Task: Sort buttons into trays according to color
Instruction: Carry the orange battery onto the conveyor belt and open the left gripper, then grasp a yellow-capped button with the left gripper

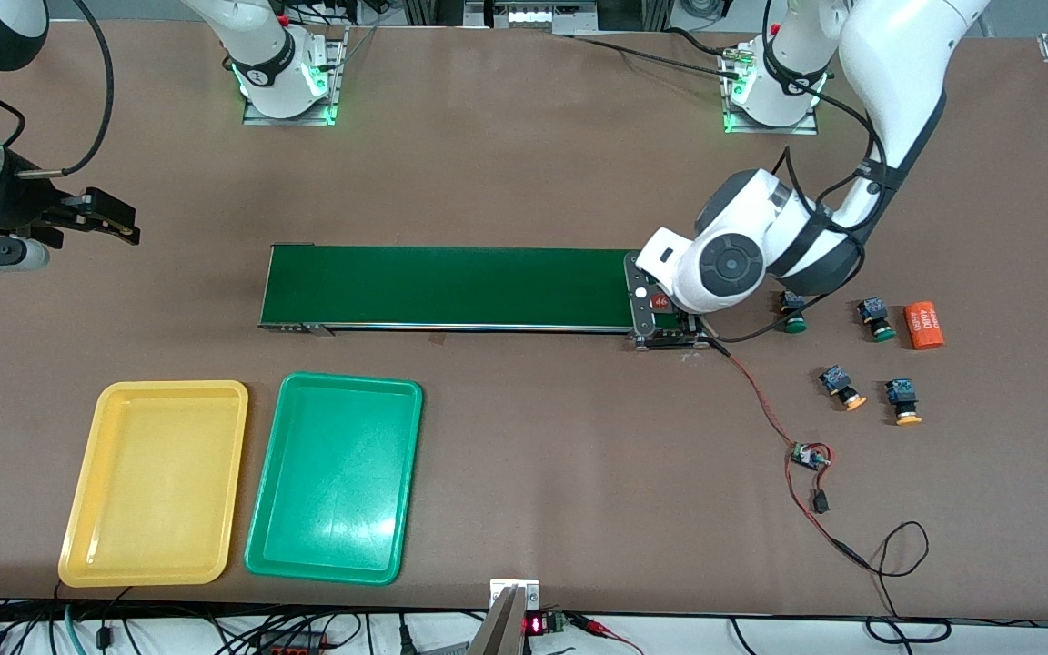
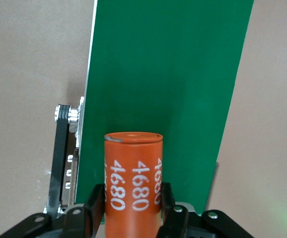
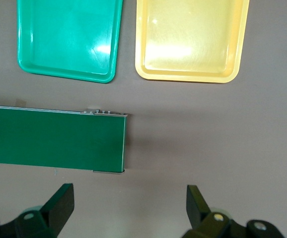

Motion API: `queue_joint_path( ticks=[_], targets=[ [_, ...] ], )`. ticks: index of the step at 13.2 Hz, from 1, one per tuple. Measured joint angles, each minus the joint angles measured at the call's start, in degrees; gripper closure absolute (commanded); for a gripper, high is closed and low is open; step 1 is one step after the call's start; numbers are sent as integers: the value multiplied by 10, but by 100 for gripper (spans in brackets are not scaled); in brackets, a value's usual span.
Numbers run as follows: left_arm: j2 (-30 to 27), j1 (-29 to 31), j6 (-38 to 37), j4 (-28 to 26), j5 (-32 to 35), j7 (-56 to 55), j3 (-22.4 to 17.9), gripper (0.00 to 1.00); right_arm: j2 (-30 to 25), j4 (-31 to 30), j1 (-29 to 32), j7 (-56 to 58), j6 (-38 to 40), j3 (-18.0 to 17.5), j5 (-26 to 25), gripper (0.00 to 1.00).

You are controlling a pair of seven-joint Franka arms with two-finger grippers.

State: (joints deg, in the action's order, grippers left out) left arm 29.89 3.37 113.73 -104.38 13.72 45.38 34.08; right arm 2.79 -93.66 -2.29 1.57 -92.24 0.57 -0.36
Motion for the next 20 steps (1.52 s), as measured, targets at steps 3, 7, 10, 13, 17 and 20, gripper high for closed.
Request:
queue_joint_path(
  ticks=[3, 7, 10, 13, 17, 20],
  targets=[
    [0, -6, 23, -12, 8, 0, 0, 0, 0, 0, 1, 0, 0, 1, 0, 0],
    [-19, 10, -8, 11, 9, -3, -2, 0, 0, 0, 2, 0, 0, 1, 0, 0],
    [-33, 61, -67, 66, 9, -63, -7, 0, 0, 0, 2, 0, 0, 2, 0, 0],
    [-31, 129, -72, 77, 16, -228, -19, 0, 0, 0, 3, 0, 0, 2, 0, 0],
    [-14, 169, -39, 77, 37, -463, -38, 0, 0, 0, 3, 0, 0, 2, 0, 0],
    [7, 172, 9, 76, 38, -628, -60, 0, 0, 0, 4, 0, 0, 2, 0, 0]
  ],
)
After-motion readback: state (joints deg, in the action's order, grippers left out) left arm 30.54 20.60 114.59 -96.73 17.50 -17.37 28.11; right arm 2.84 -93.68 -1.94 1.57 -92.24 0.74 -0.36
